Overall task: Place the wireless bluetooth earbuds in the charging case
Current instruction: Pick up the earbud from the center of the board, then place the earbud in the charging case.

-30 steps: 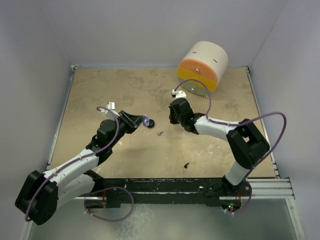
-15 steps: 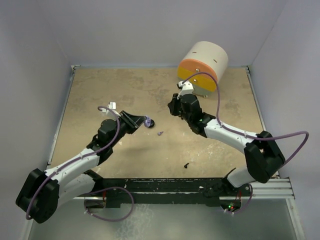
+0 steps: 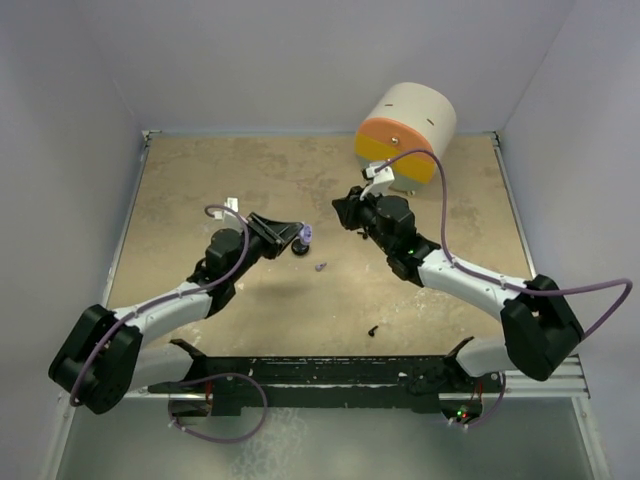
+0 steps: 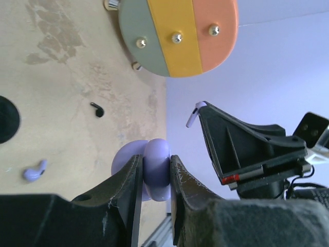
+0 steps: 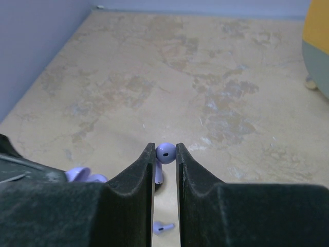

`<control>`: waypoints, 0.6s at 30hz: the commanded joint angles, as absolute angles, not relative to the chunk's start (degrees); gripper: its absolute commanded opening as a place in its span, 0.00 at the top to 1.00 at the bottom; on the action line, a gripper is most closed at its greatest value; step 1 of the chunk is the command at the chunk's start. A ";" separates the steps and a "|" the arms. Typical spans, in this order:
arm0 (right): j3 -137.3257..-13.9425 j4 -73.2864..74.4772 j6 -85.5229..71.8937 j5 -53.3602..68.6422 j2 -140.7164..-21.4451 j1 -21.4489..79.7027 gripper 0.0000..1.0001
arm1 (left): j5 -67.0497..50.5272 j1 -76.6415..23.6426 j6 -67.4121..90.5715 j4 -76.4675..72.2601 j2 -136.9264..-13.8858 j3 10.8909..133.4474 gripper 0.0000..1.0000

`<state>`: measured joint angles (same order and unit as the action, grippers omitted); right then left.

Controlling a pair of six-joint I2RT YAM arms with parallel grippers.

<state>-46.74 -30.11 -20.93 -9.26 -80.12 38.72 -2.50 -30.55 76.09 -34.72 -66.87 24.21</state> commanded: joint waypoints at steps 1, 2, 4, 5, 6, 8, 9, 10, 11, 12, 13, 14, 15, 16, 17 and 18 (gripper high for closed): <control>-46.66 -40.31 -18.43 -6.87 -77.26 38.91 1.00 | -5.33 -30.06 84.47 -47.68 -71.08 27.37 1.00; -46.75 -40.82 -18.34 -6.42 -77.19 38.87 1.00 | -5.86 -30.10 85.09 -48.88 -72.17 27.47 1.00; -46.59 -41.23 -18.28 -5.77 -76.98 38.88 1.00 | -5.96 -30.06 85.57 -49.82 -72.75 27.51 1.00; -46.40 -41.49 -18.31 -5.59 -76.72 38.91 1.00 | -5.90 -30.06 85.65 -49.65 -72.69 27.47 1.00; -46.10 -41.69 -18.28 -5.48 -76.54 38.93 1.00 | -5.82 -30.08 85.62 -49.28 -72.39 27.45 1.00; -45.41 -42.34 -18.29 -4.91 -76.04 38.94 1.00 | -5.48 -30.10 85.52 -48.38 -71.62 27.35 1.00; -44.50 -44.10 -18.06 -4.28 -75.56 38.91 1.00 | -5.30 -30.06 85.69 -48.18 -71.45 27.41 1.00; -43.50 -45.41 -17.86 -3.77 -75.13 38.93 1.00 | -5.32 -30.08 85.85 -48.29 -71.41 27.46 1.00; -42.25 -47.52 -17.69 -3.01 -74.73 38.90 1.00 | -5.40 -30.06 86.27 -48.76 -71.50 27.56 1.00; -41.13 -49.48 -17.66 -2.62 -74.45 38.85 1.00 | -5.49 -30.06 86.84 -49.37 -71.82 27.70 1.00; -40.11 -51.44 -17.90 -2.49 -74.29 38.90 1.00 | -5.72 -30.06 87.35 -49.95 -72.18 27.95 1.00; -39.20 -53.22 -17.74 -2.12 -74.27 38.93 1.00 | -5.86 -30.06 87.97 -50.45 -72.71 28.36 1.00; -38.47 -55.08 -17.53 -1.77 -74.27 38.90 1.00 | -5.98 -30.06 88.55 -51.21 -73.30 28.65 1.00; -37.82 -56.71 -17.39 -1.53 -74.34 38.85 1.00 | -6.09 -30.06 89.10 -52.08 -74.05 28.99 1.00; -37.29 -58.27 -17.02 -0.91 -74.43 38.91 1.00 | -6.22 -30.07 89.97 -53.11 -74.70 29.20 1.00; -36.70 -60.08 -16.72 -0.30 -74.52 38.95 1.00 | -6.19 -30.10 90.55 -53.96 -75.37 29.46 1.00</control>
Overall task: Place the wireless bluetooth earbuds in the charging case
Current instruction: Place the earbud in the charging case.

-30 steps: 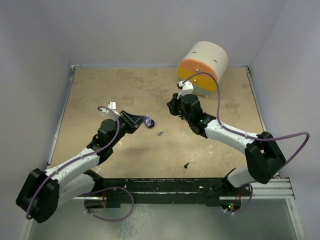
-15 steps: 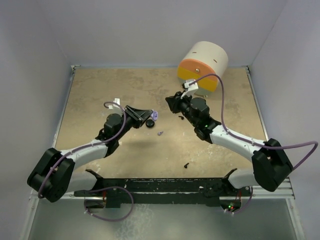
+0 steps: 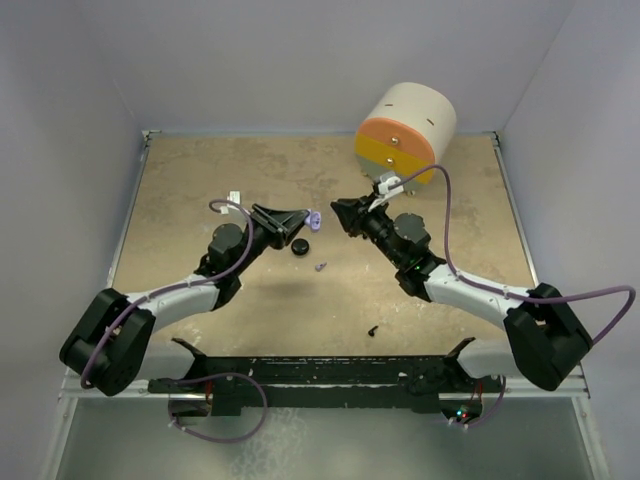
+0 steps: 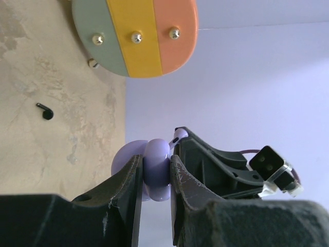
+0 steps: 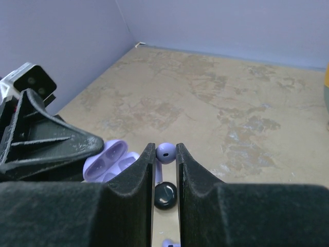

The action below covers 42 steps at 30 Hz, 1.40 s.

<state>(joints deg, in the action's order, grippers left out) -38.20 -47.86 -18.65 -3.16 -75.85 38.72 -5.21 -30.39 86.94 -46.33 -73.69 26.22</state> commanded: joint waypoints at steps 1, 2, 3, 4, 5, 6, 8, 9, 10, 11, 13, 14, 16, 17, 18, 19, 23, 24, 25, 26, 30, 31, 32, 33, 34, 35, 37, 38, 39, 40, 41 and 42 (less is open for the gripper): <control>-36.27 -61.59 -16.55 0.14 -74.57 38.98 1.00 | -6.23 -30.09 91.18 -54.88 -76.01 29.60 1.00; -35.88 -62.94 -16.34 0.54 -74.60 38.95 1.00 | -6.24 -30.18 91.74 -55.76 -76.73 29.74 1.00; -35.70 -64.37 -16.13 0.90 -74.68 38.98 1.00 | -6.24 -30.09 92.26 -56.55 -77.31 29.80 1.00; -35.49 -65.36 -15.95 1.24 -74.75 39.01 1.00 | -6.24 -30.16 92.66 -57.27 -77.72 29.92 1.00; -35.42 -66.29 -15.84 1.57 -74.79 39.02 1.00 | -6.22 -30.10 93.10 -57.71 -78.14 29.96 1.00; -35.28 -67.06 -15.82 1.71 -74.72 39.03 1.00 | -6.22 -30.16 93.36 -58.16 -78.49 29.91 1.00; -35.20 -68.32 -15.89 1.93 -74.71 39.11 1.00 | -6.13 -30.15 93.93 -58.58 -78.66 29.69 1.00; -35.54 -68.37 -15.88 2.01 -74.77 39.13 1.00 | -5.96 -30.15 94.14 -58.70 -78.72 29.61 1.00; -35.91 -68.18 -15.67 2.02 -74.94 39.19 1.00 | -5.84 -30.15 94.42 -58.71 -78.70 29.42 1.00; -36.21 -67.90 -15.52 2.14 -75.23 39.30 1.00 | -5.82 -30.15 94.85 -58.83 -78.81 29.32 1.00; -36.25 -68.32 -14.99 2.44 -75.80 39.65 1.00 | -5.59 -30.16 95.67 -59.94 -79.25 29.27 1.00; -36.18 -68.82 -14.73 2.41 -76.03 39.80 1.00 | -5.59 -30.15 97.18 -60.48 -79.56 29.40 1.00; -35.75 -70.06 -14.51 2.46 -76.34 40.10 1.00 | -5.83 -30.17 99.20 -61.04 -80.06 29.76 1.00; -35.70 -70.43 -14.44 2.34 -76.49 40.25 1.00 | -5.90 -30.20 100.09 -61.41 -80.41 29.91 1.00; -35.81 -70.58 -14.44 2.18 -76.61 40.31 1.00 | -6.01 -30.15 101.08 -61.81 -80.70 30.03 1.00; -35.82 -70.70 -14.38 1.99 -76.78 40.42 1.00 | -6.06 -30.15 102.31 -62.47 -81.03 29.95 1.00; -36.09 -71.31 -14.16 1.79 -77.12 40.60 1.00 | -6.01 -30.15 108.13 -67.85 -83.38 28.54 1.00; -36.15 -71.26 -14.10 1.66 -77.16 40.76 1.00 | -5.95 -30.19 109.46 -69.63 -84.15 28.08 1.00; -36.24 -71.15 -13.99 1.60 -77.21 40.70 1.00 | -5.90 -30.16 110.76 -71.39 -84.80 27.57 1.00; -36.29 -71.12 -13.84 1.54 -77.25 40.78 1.00 | -5.76 -30.15 112.00 -73.15 -85.59 26.99 1.00; -36.46 -71.31 -13.51 1.52 -77.50 40.97 1.00 | -5.28 -30.39 116.02 -79.41 -88.34 25.15 1.00; -36.46 -71.34 -13.40 1.47 -77.56 41.02 1.00 | -5.19 -30.54 116.55 -80.43 -88.78 24.85 1.00; -36.43 -71.44 -13.43 1.41 -77.60 41.03 1.00 | -5.06 -30.62 117.04 -81.17 -89.14 24.54 1.00; -36.42 -71.45 -13.30 1.44 -77.67 41.04 1.00 | -5.02 -30.79 117.41 -81.55 -89.49 24.40 1.00; -36.47 -71.45 -13.28 1.43 -77.76 41.15 1.00 | -4.89 -30.89 117.62 -82.09 -89.81 24.21 1.00; -36.61 -71.41 -13.20 1.49 -77.90 41.28 1.00 | -4.82 -31.01 117.86 -82.61 -90.12 24.03 1.00; -36.93 -71.09 -12.99 1.49 -78.38 41.46 1.00 | -4.68 -31.16 118.69 -83.94 -90.81 23.57 1.00; -37.07 -70.96 -12.84 1.54 -78.66 41.57 1.00 | -4.66 -31.20 119.23 -84.88 -91.36 23.36 1.00; -37.19 -70.73 -12.66 1.53 -78.95 41.64 1.00 | -4.66 -31.27 119.67 -85.77 -92.01 23.23 1.00; -37.33 -70.73 -12.57 1.52 -79.19 41.80 1.00 | -4.61 -31.29 120.17 -86.58 -92.50 23.08 1.00; -37.36 -70.69 -12.49 1.50 -79.45 41.91 1.00 | -4.65 -31.35 120.56 -87.40 -92.98 22.98 1.00; -37.51 -70.67 -12.47 1.45 -79.66 42.06 1.00 | -4.70 -31.50 120.92 -87.98 -93.43 22.94 1.00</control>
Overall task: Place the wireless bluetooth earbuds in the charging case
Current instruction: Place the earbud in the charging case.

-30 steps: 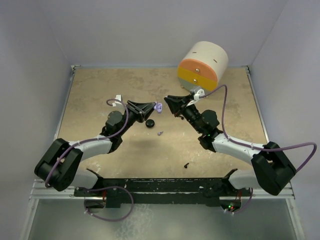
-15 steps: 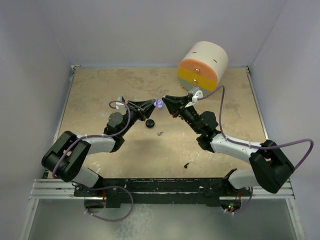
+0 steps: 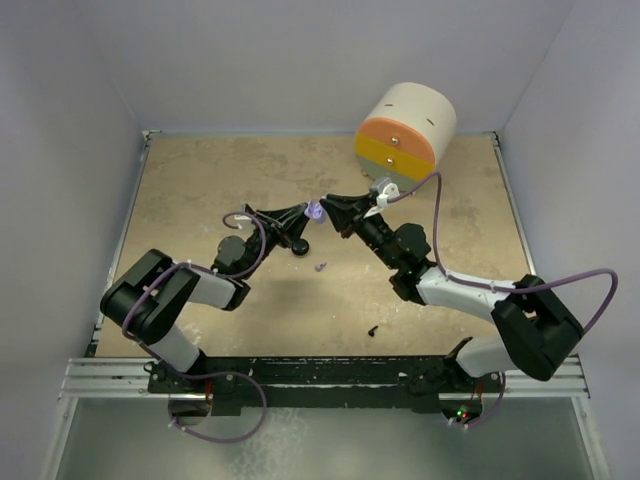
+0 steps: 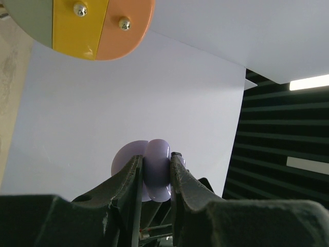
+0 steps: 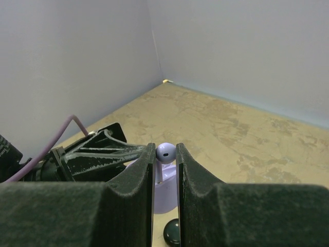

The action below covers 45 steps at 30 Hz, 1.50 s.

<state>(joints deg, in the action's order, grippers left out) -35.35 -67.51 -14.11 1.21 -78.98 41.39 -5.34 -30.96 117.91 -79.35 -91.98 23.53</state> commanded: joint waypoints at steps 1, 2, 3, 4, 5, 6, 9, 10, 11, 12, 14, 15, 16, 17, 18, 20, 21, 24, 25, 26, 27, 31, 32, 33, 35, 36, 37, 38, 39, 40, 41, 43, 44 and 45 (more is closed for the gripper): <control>-37.57 -70.66 -12.41 1.37 -79.83 42.15 1.00 | -4.71 -31.61 121.29 -88.40 -93.72 22.91 1.00; -37.69 -70.72 -12.33 1.26 -79.88 42.25 1.00 | -4.81 -31.68 121.43 -88.50 -93.92 22.86 1.00; -37.70 -70.67 -12.19 1.19 -79.97 42.35 1.00 | -4.90 -31.79 121.46 -88.46 -93.95 22.78 1.00; -37.70 -70.72 -12.13 1.15 -79.98 42.42 1.00 | -4.90 -31.81 121.46 -88.31 -93.95 22.64 1.00; -37.79 -70.67 -12.01 1.14 -79.98 42.56 1.00 | -4.93 -31.82 121.46 -88.21 -93.92 22.53 1.00; -37.90 -70.57 -11.96 1.10 -80.06 42.66 1.00 | -4.92 -31.82 121.46 -88.12 -93.90 22.43 1.00; -37.99 -70.25 -11.88 1.00 -80.15 42.83 1.00 | -4.84 -31.82 121.59 -88.29 -94.17 22.22 1.00; -37.99 -70.19 -11.80 1.05 -80.23 42.86 1.00 | -4.79 -31.82 121.70 -88.51 -94.16 22.20 1.00; -37.91 -70.14 -11.78 1.08 -80.29 42.92 1.00 | -4.74 -31.82 121.91 -88.70 -94.19 22.22 1.00; -37.76 -70.18 -11.81 1.12 -80.33 42.96 1.00 | -4.75 -31.82 121.98 -88.90 -94.28 22.36 1.00; -37.68 -70.20 -11.80 1.06 -80.40 43.03 1.00 | -4.83 -31.82 122.16 -89.03 -94.24 22.65 1.00; -37.50 -70.21 -11.82 1.01 -80.46 43.08 1.00 | -4.81 -31.82 122.21 -89.03 -94.24 22.79 1.00; -37.39 -70.30 -11.85 0.97 -80.43 43.10 1.00 | -4.90 -31.82 122.25 -88.96 -94.18 22.93 1.00; -37.27 -70.30 -11.79 0.89 -80.42 43.15 1.00 | -4.85 -31.82 122.26 -88.90 -94.09 22.94 1.00; -37.19 -70.41 -11.78 0.92 -80.35 43.09 1.00 | -4.91 -31.82 122.26 -88.84 -94.08 23.06 1.00; -36.95 -70.48 -11.72 0.82 -80.30 43.22 1.00 | -4.92 -31.82 122.32 -88.86 -94.12 23.06 1.00; -36.89 -70.43 -11.71 0.79 -80.25 43.17 1.00 | -4.90 -31.77 122.38 -88.90 -94.07 23.03 1.00; -36.68 -70.44 -11.62 0.80 -80.17 43.22 1.00 | -4.82 -31.82 122.67 -89.25 -94.14 23.18 1.00; -36.56 -70.52 -11.59 0.79 -80.16 43.21 1.00 | -4.83 -31.82 122.76 -89.29 -94.21 23.12 1.00; -36.48 -70.52 -11.51 0.90 -80.09 43.23 1.00 | -4.81 -31.82 122.85 -89.34 -94.19 23.22 1.00; -36.38 -70.50 -11.57 0.89 -80.07 43.17 1.00 | -4.81 -31.82 122.95 -89.32 -94.15 23.26 1.00; -36.10 -70.50 -11.27 0.98 -79.94 43.23 1.00 | -4.83 -31.82 123.28 -89.37 -94.29 23.61 1.00; -36.03 -70.47 -11.30 1.11 -79.90 43.19 1.00 | -4.82 -31.82 123.26 -89.32 -94.29 23.74 1.00; -35.96 -70.45 -11.21 1.14 -79.89 43.21 1.00 | -4.83 -31.82 123.30 -89.26 -94.28 23.81 1.00; -35.71 -70.43 -11.21 1.27 -79.81 43.17 1.00 | -4.78 -31.82 123.39 -89.21 -94.37 24.02 1.00; -35.63 -70.40 -11.18 1.24 -79.73 43.23 1.00 | -4.83 -31.82 123.40 -89.21 -94.32 24.04 1.00; -35.50 -70.47 -11.18 1.28 -79.65 43.24 1.00 | -4.83 -31.82 123.42 -89.23 -94.31 24.08 1.00; -35.41 -70.36 -11.09 1.28 -79.63 43.23 1.00 | -4.83 -31.82 123.47 -89.23 -94.43 24.16 1.00; -35.28 -70.35 -11.11 1.31 -79.56 43.20 1.00 | -4.81 -31.82 123.49 -89.21 -94.45 24.25 1.00; -35.26 -70.27 -11.08 1.34 -79.54 43.24 1.00 | -4.81 -31.82 123.49 -89.21 -94.54 24.34 1.00; -35.10 -70.25 -11.04 1.39 -79.46 43.24 1.00 | -4.83 -31.82 123.44 -89.26 -94.55 24.41 1.00; -34.86 -70.36 -11.09 1.51 -79.29 43.19 1.00 | -4.83 -31.82 123.57 -89.30 -94.65 24.46 1.00; -34.67 -70.36 -11.07 1.52 -79.20 43.19 1.00 | -4.81 -31.82 123.57 -89.30 -94.74 24.51 1.00; -34.56 -70.32 -11.02 1.50 -79.07 43.18 1.00 | -4.73 -31.82 123.64 -89.34 -94.86 24.59 1.00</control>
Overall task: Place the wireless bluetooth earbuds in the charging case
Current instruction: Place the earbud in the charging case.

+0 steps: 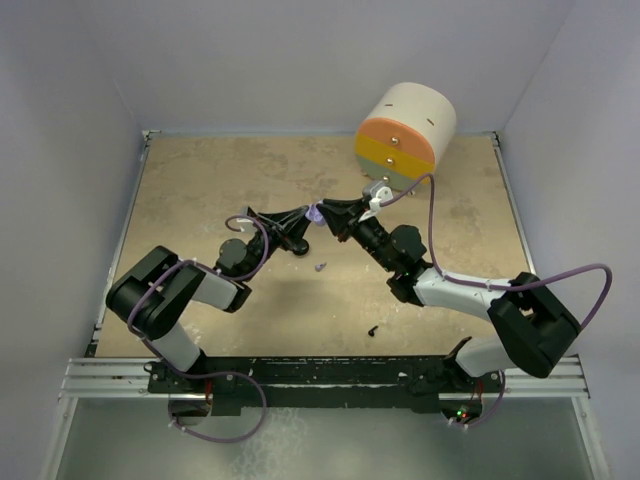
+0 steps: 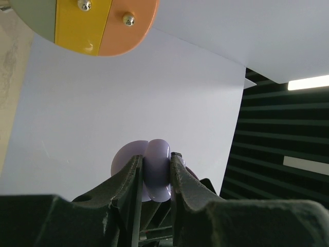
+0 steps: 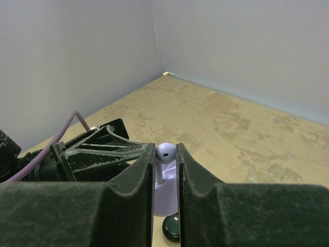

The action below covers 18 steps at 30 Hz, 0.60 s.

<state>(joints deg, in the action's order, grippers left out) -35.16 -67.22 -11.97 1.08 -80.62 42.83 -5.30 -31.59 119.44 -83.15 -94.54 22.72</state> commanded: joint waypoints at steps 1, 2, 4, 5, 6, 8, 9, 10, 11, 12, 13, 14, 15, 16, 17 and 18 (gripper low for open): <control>-34.47 -70.27 -10.99 1.49 -79.02 43.22 1.00 | -4.73 -31.82 123.70 -89.35 -94.98 24.67 1.00; -34.38 -70.29 -11.02 1.49 -78.95 43.20 1.00 | -4.74 -31.82 123.74 -89.57 -95.10 24.82 1.00; -34.13 -70.15 -10.86 1.49 -78.69 43.16 1.00 | -4.75 -31.82 123.84 -89.81 -95.34 25.02 1.00; -34.03 -70.22 -10.83 1.54 -78.59 43.21 1.00 | -4.68 -31.82 123.90 -89.81 -95.30 25.05 1.00; -33.89 -70.15 -10.78 1.59 -78.50 43.23 1.00 | -4.66 -31.82 123.90 -89.82 -95.40 25.16 1.00; -33.63 -70.09 -10.73 1.52 -78.32 43.22 1.00 | -4.58 -31.82 124.00 -89.89 -95.49 25.34 1.00; -33.54 -70.05 -10.68 1.50 -78.25 43.24 1.00 | -4.65 -31.82 124.00 -89.91 -95.60 25.53 1.00; -33.45 -69.97 -10.67 1.45 -78.18 43.21 1.00 | -4.70 -31.82 123.99 -89.91 -95.53 25.65 1.00; -33.29 -70.00 -10.60 1.37 -78.14 43.22 1.00 | -4.66 -31.82 124.08 -89.91 -95.55 25.79 1.00; -33.17 -70.02 -10.59 1.28 -78.06 43.17 1.00 | -4.66 -31.82 124.09 -89.91 -95.45 25.80 1.00; -33.00 -70.09 -10.58 1.16 -77.97 43.18 1.00 | -4.66 -31.82 124.17 -89.91 -95.38 25.77 1.00; -32.88 -70.08 -10.51 0.97 -77.88 43.22 1.00 | -4.65 -31.82 124.19 -89.85 -95.20 25.79 1.00; -32.65 -70.10 -10.48 0.54 -77.75 43.22 1.00 | -4.66 -31.82 124.19 -89.83 -95.10 25.76 1.00; -32.56 -70.11 -10.44 0.21 -77.63 43.17 1.00 | -4.66 -31.82 124.26 -89.82 -95.03 25.75 1.00; -32.33 -70.06 -10.31 -0.08 -77.42 43.23 1.00 | -4.66 -31.82 124.27 -89.75 -94.87 25.71 1.00; -32.21 -70.08 -10.30 -0.42 -77.24 43.23 1.00 | -4.72 -31.82 124.23 -89.67 -94.71 25.67 1.00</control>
